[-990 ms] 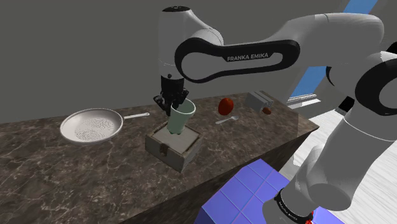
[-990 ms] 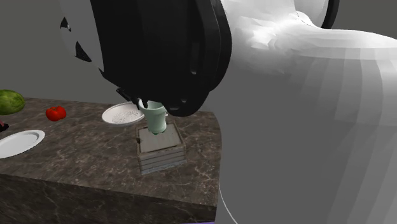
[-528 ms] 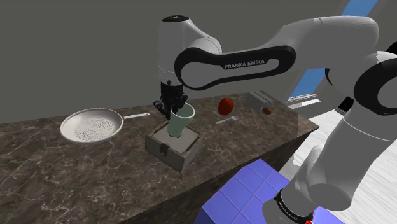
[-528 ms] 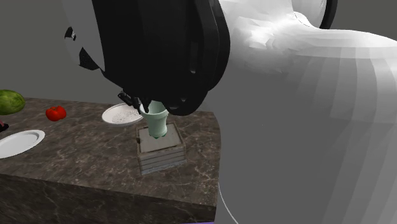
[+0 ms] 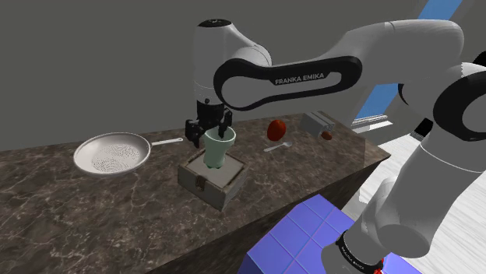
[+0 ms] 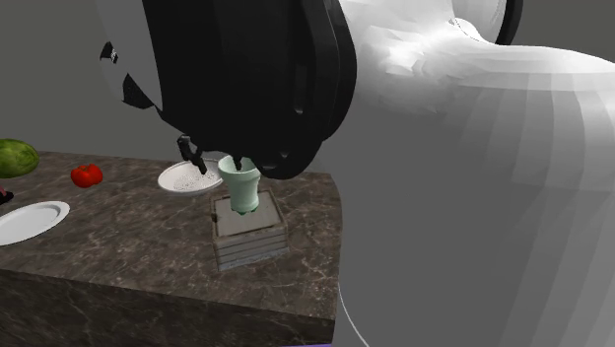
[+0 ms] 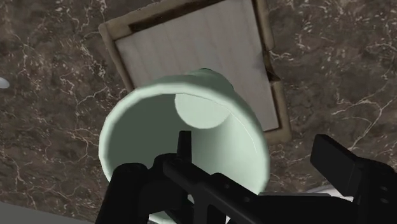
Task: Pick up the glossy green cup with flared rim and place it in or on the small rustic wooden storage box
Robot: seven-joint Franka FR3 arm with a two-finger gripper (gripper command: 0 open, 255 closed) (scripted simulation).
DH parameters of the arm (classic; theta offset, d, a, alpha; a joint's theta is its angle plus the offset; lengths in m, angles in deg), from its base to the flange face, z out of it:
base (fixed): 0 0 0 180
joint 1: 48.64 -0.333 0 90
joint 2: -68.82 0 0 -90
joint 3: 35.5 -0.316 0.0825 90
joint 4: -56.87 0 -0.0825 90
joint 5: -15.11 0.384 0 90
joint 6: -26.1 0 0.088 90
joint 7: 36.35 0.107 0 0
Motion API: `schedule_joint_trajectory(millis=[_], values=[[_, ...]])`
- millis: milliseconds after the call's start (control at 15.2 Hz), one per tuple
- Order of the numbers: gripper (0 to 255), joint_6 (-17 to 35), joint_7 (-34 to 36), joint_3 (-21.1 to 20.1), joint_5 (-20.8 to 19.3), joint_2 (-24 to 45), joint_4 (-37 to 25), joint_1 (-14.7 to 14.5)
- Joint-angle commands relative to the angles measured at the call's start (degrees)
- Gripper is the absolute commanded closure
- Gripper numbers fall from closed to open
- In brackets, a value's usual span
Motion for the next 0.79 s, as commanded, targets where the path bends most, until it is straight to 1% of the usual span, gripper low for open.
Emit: schedule_joint_trajectory(millis=[0, 264, 726], values=[[0, -0.01, 0.01, 0.00, -0.01, 0.02, -0.02, 0.00], [0, -7.09, -0.43, -0.47, 0.59, -0.64, -6.46, -0.51], [0, -7.09, -0.43, -0.47, 0.59, -0.64, -6.46, -0.50]])
